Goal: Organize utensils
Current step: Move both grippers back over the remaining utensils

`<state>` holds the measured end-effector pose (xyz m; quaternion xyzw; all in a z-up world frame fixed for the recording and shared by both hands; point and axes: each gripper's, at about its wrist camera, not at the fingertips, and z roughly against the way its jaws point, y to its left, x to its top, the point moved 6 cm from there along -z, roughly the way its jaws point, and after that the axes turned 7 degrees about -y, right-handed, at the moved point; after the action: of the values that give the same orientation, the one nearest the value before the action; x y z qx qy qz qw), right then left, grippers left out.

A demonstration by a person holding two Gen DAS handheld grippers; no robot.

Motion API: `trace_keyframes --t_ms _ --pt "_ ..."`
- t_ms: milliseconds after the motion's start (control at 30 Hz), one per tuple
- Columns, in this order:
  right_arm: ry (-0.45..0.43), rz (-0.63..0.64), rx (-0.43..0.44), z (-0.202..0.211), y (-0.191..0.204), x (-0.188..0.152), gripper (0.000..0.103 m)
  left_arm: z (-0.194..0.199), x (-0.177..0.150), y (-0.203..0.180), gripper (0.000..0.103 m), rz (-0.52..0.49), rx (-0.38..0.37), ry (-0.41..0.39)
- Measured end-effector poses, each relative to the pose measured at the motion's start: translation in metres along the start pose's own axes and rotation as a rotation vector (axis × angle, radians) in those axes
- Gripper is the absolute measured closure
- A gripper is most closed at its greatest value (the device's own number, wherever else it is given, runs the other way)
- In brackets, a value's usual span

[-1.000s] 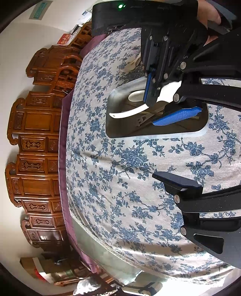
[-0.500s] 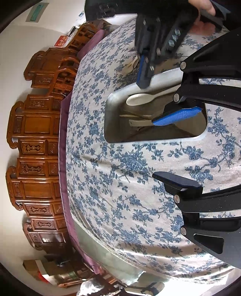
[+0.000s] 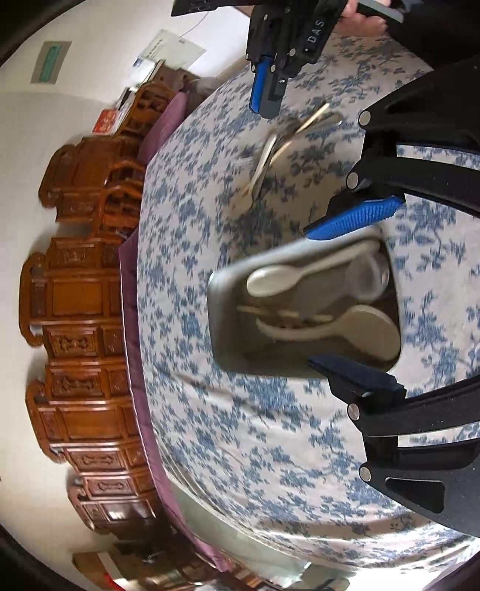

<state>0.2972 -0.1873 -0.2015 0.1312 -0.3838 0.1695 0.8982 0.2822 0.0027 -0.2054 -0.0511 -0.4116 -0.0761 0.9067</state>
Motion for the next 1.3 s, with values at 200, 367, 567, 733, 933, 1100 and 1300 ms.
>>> trace_keyframes --t_ms 200,367,567,733,933,1100,1300 --pt "0.019 -0.040 -0.065 0.003 -0.040 -0.026 0.083 0.003 0.000 -0.035 0.041 -0.026 -0.046 0.005" --pt "0.039 -0.074 -0.081 -0.007 -0.061 -0.042 0.082 0.001 -0.008 -0.061 0.041 -0.046 -0.067 0.021" --pt "0.070 -0.080 -0.075 -0.017 -0.070 -0.057 0.081 -0.012 -0.020 -0.080 0.041 -0.065 -0.087 0.059" --pt "0.074 -0.073 -0.066 -0.023 -0.070 -0.059 0.070 -0.019 -0.026 -0.090 0.041 -0.067 -0.104 0.080" --pt "0.077 -0.066 -0.054 -0.038 -0.068 -0.053 0.061 -0.026 -0.034 -0.094 0.041 -0.070 -0.105 0.100" --pt "0.105 -0.027 -0.051 -0.050 -0.057 -0.053 0.061 -0.030 -0.033 -0.097 0.041 -0.064 -0.111 0.108" --pt "0.139 -0.043 -0.089 -0.059 -0.065 -0.058 0.071 -0.036 -0.034 -0.109 0.041 -0.075 -0.115 0.114"
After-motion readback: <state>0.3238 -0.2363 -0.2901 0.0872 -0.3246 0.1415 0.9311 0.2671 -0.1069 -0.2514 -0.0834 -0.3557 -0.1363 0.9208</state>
